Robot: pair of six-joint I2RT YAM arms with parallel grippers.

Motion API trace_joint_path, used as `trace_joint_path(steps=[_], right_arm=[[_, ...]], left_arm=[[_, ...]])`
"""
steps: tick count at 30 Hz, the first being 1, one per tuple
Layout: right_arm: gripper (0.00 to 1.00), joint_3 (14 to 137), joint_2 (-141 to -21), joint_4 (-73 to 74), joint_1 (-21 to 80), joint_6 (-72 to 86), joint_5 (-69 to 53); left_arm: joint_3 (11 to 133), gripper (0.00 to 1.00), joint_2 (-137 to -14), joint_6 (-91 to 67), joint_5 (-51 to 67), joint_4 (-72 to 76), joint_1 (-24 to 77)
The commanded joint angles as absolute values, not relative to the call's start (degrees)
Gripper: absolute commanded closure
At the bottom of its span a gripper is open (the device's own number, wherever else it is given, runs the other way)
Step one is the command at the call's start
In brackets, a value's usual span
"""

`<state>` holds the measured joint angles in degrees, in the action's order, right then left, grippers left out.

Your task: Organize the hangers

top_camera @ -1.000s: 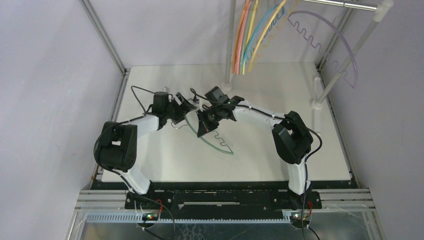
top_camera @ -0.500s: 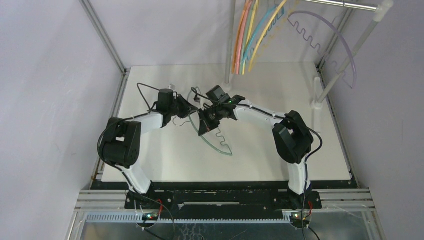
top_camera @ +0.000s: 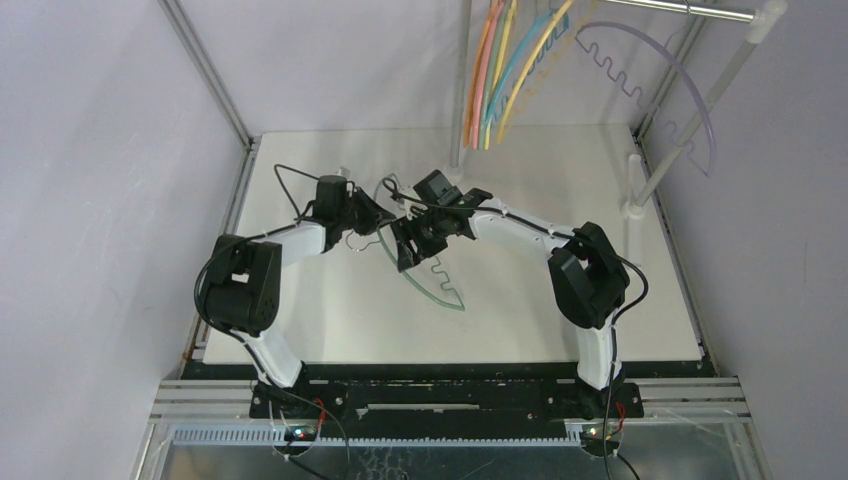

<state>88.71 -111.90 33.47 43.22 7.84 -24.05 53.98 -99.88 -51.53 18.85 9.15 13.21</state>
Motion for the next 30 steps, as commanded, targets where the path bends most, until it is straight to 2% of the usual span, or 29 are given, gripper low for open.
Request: trace_joint_path(steps=[1, 7, 12, 14, 16, 17, 20, 23, 24, 30], right_arm=[[0.32, 91.8, -112.1, 33.0, 45.1, 7.1, -24.3], [0.35, 92.9, -113.7, 33.2, 47.6, 6.6, -25.5], [0.68, 92.6, -114.4, 34.5, 46.8, 6.2, -27.4], [0.86, 91.8, -113.9, 34.3, 46.1, 6.4, -27.9], [0.98, 90.1, -112.7, 33.4, 45.4, 6.5, -28.4], [1.00, 89.2, -112.1, 32.9, 45.0, 6.8, -28.7], [1.00, 87.2, -110.7, 31.6, 43.1, 7.7, -30.1], [1.00, 86.2, -109.9, 31.2, 42.0, 7.5, -30.8], [1.00, 85.9, -109.6, 31.0, 41.9, 7.4, -31.0], [1.00, 84.6, -107.5, 32.7, 42.0, 6.0, -31.4]], left_arm=[[59.0, 1.00, -98.4, -52.1, 20.4, 9.9, 13.1], [61.1, 1.00, -99.0, -53.2, 20.6, 9.5, 13.0], [62.7, 1.00, -98.2, -53.7, 21.9, 8.2, 13.0], [62.8, 1.00, -97.2, -53.6, 22.2, 7.8, 12.9], [63.0, 0.99, -96.4, -53.2, 23.2, 7.9, 12.8], [63.2, 0.93, -96.2, -52.8, 24.2, 8.1, 12.6], [62.4, 0.63, -95.4, -51.7, 29.4, 12.9, 12.0], [60.0, 0.06, -93.3, -51.9, 31.7, 17.9, 11.3], [59.6, 0.01, -92.5, -51.6, 31.6, 18.1, 11.0], [59.8, 0.01, -90.3, -49.6, 30.2, 15.9, 7.9]])
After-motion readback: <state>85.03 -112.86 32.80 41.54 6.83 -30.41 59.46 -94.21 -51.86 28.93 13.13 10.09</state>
